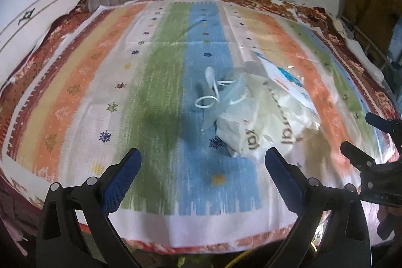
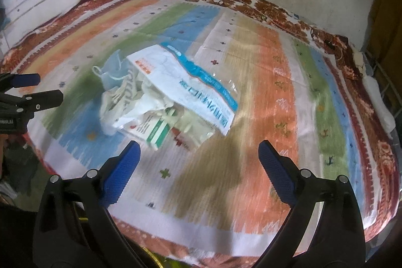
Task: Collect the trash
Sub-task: 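Move both open grippers toward the trash pile on the striped cloth, then grasp the blue face mask with the left gripper while the right grasps the printed plastic packet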
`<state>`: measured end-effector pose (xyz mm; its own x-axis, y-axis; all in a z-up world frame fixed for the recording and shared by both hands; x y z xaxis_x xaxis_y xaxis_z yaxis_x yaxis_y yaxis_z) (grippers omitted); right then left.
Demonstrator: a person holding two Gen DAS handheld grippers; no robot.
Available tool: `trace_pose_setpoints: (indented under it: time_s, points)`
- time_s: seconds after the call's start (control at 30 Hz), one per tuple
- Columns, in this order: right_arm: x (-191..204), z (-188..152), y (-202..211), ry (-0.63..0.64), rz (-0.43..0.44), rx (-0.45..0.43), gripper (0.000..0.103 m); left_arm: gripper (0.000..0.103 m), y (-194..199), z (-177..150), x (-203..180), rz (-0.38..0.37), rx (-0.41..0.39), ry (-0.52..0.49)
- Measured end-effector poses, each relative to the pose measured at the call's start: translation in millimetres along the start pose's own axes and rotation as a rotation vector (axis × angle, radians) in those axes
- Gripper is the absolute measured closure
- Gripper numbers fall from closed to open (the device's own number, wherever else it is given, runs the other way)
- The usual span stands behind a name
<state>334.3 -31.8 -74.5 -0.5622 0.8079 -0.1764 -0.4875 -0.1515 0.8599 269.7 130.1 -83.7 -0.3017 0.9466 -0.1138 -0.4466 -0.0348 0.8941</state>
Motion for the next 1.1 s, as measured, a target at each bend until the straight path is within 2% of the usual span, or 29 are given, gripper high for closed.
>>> trace_pose_setpoints:
  time_s: [0.17,0.23,0.37,0.43,0.57,0.7,0.77,1.0,1.1]
  points:
    - [2,9,-20,0.024,-0.024,0.017,0.018,0.007,-11,13,5,-0.041,0.009,0.064]
    - [1,13,-30,0.025,-0.031,0.026,0.023,0.009,-18,17,4,-0.046,0.015,0.073]
    - [-1,20,-41,0.019,-0.035,0.033,0.023,0.012,-31,24,-1,-0.053,0.02,0.055]
    - [-1,24,-47,0.023,-0.039,0.037,0.029,0.014,-34,29,-4,-0.057,0.011,0.043]
    - [2,33,-54,0.036,-0.026,0.039,0.033,0.016,-43,35,-11,-0.086,-0.001,0.015]
    - [8,38,-65,0.06,-0.038,0.055,0.046,0.023,-58,39,-18,-0.086,0.012,-0.038]
    - [10,39,-70,0.071,-0.038,0.06,0.053,0.024,-61,41,-19,-0.091,0.007,-0.038]
    - [4,44,-79,0.054,-0.027,0.047,0.073,0.043,-71,51,-16,-0.094,0.003,-0.026]
    - [3,45,-80,0.052,-0.023,0.042,0.09,0.067,-74,52,-15,-0.094,0.005,-0.022]
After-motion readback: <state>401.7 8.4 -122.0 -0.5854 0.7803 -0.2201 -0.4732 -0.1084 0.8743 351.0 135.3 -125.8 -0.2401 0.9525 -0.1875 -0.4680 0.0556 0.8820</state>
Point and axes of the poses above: each gripper's, at about its wrist camera, not at the fingertips, and y roughly against the way its jaws point, x to its left, z to its top, the point moved 6 cm from there along -y, roughly the way its jaws point, and after that the axes turned 9 degrees about x, right-handed, at the moved point
